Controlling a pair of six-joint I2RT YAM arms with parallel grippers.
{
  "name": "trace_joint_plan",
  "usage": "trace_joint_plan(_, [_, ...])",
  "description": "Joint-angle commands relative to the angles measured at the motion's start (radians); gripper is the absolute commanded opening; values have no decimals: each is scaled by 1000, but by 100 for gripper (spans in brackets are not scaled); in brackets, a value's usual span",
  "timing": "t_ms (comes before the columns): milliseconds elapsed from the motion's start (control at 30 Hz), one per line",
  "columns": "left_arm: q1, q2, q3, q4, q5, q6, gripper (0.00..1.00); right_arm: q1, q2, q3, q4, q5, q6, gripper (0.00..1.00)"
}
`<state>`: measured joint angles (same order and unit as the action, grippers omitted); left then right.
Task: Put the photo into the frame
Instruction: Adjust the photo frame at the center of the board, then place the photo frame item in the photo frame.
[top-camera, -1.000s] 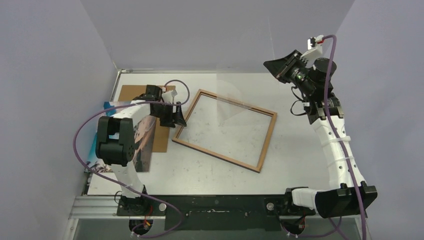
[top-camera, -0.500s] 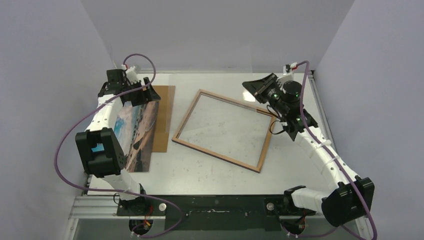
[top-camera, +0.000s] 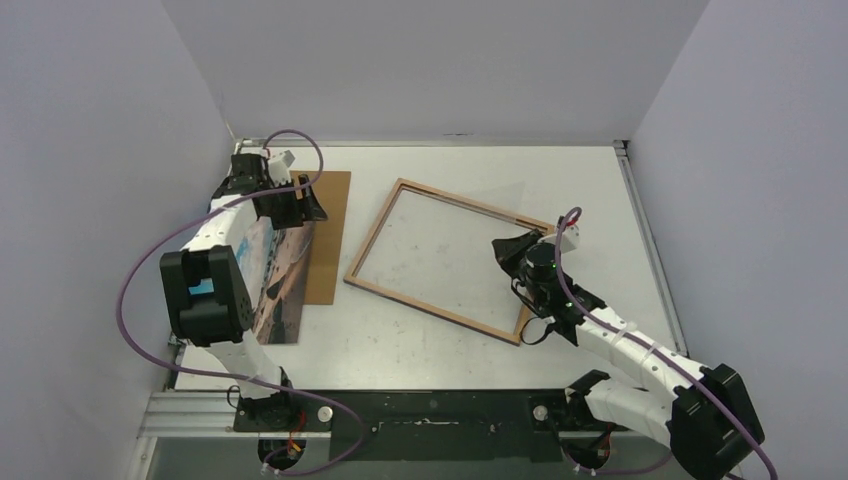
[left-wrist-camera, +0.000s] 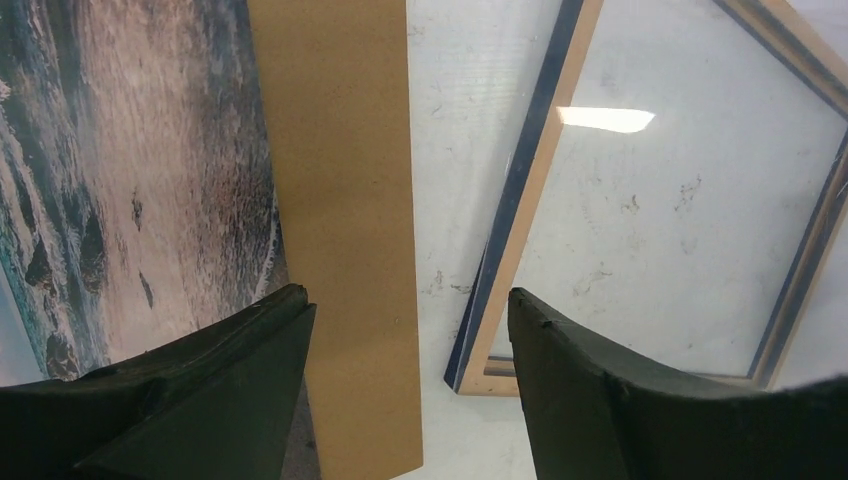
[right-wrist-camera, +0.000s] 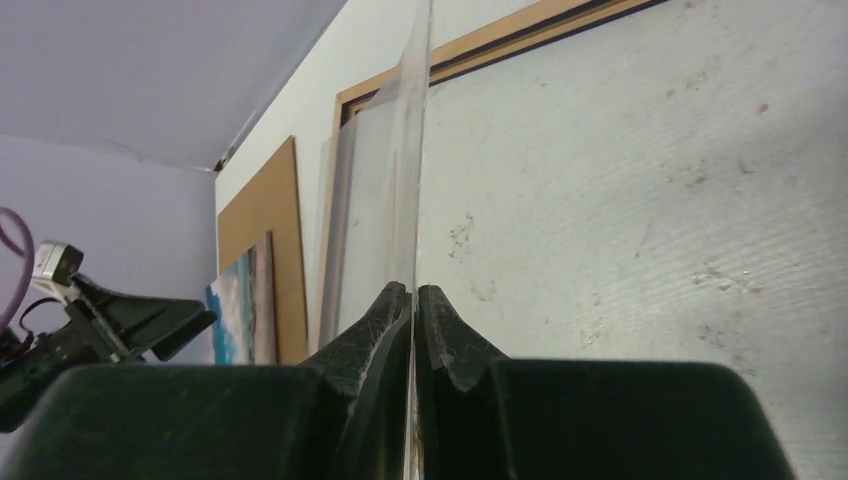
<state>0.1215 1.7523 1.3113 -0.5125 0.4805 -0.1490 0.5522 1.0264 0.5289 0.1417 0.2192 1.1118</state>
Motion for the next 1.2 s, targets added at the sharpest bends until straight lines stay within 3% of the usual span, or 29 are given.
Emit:
trace_joint_plan(0, [-27, 8, -4, 48, -19, 45, 69, 10, -25, 4, 104, 144, 2, 5])
trace_joint_plan(300, [-89, 42, 4, 54, -27, 38, 68, 12, -48, -47, 101, 219, 2, 5])
trace_joint_plan(1167, [-220, 107, 45, 87, -94, 16, 66, -79, -1, -101, 76, -6, 2, 5])
